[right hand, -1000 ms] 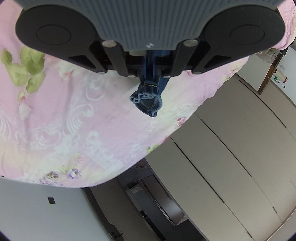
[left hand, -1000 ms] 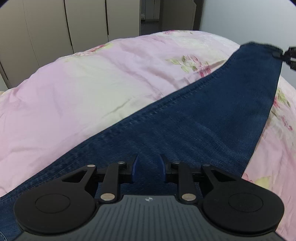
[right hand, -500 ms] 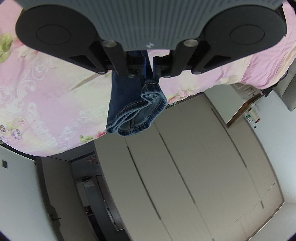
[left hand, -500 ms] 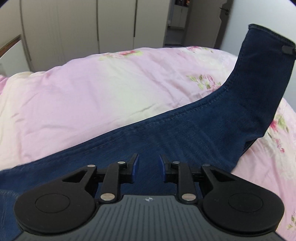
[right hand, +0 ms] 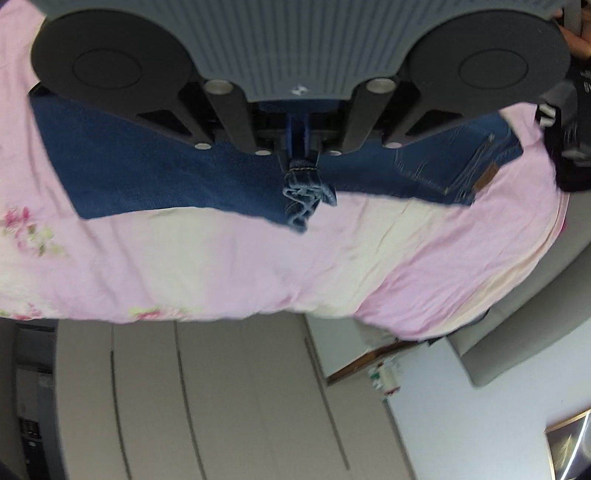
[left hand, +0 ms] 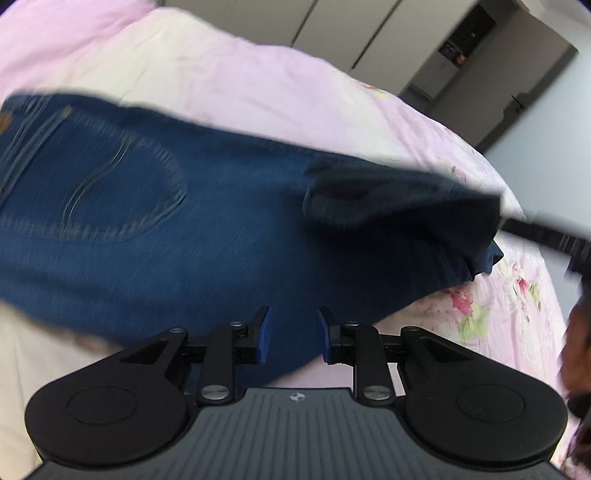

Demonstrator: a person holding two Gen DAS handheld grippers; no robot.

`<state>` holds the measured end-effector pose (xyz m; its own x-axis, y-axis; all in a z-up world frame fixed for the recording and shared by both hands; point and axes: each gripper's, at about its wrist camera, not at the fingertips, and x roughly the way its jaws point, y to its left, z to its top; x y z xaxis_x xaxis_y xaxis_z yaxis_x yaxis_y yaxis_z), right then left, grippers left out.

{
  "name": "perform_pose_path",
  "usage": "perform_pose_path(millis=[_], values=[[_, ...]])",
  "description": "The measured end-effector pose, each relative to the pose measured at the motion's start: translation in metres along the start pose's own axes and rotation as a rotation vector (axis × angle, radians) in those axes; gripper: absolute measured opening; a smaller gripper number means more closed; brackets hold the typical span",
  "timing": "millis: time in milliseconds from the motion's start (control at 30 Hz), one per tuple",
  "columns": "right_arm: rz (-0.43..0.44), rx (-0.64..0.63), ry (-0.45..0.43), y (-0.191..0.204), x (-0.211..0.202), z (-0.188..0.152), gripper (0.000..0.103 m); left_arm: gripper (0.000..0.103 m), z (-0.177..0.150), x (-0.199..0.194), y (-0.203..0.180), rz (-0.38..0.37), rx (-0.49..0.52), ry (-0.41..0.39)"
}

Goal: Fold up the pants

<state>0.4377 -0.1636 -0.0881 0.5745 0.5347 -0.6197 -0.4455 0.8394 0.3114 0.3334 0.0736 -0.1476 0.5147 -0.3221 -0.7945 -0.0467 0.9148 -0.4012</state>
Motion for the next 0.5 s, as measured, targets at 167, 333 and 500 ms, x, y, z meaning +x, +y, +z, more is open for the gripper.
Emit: perform_pose_path(millis=[167, 333, 500], values=[[-0.029, -0.236, 0.179, 0.056, 0.04, -0.095, 0.002, 0.029, -0.023, -0.004, 0.023, -0.039, -0.068, -0.041], [-0.113, -0.494, 0.258, 0.071, 0.057, -0.137, 0.008, 0.029, -0.024, -0.007, 0.024, -0.062, -0.058, -0.082], [-0.092, -0.5, 0.298, 0.08, 0.05, -0.115, 0.044, 0.029, -0.029, -0.013, 0.03, -0.077, -0.063, -0.152]])
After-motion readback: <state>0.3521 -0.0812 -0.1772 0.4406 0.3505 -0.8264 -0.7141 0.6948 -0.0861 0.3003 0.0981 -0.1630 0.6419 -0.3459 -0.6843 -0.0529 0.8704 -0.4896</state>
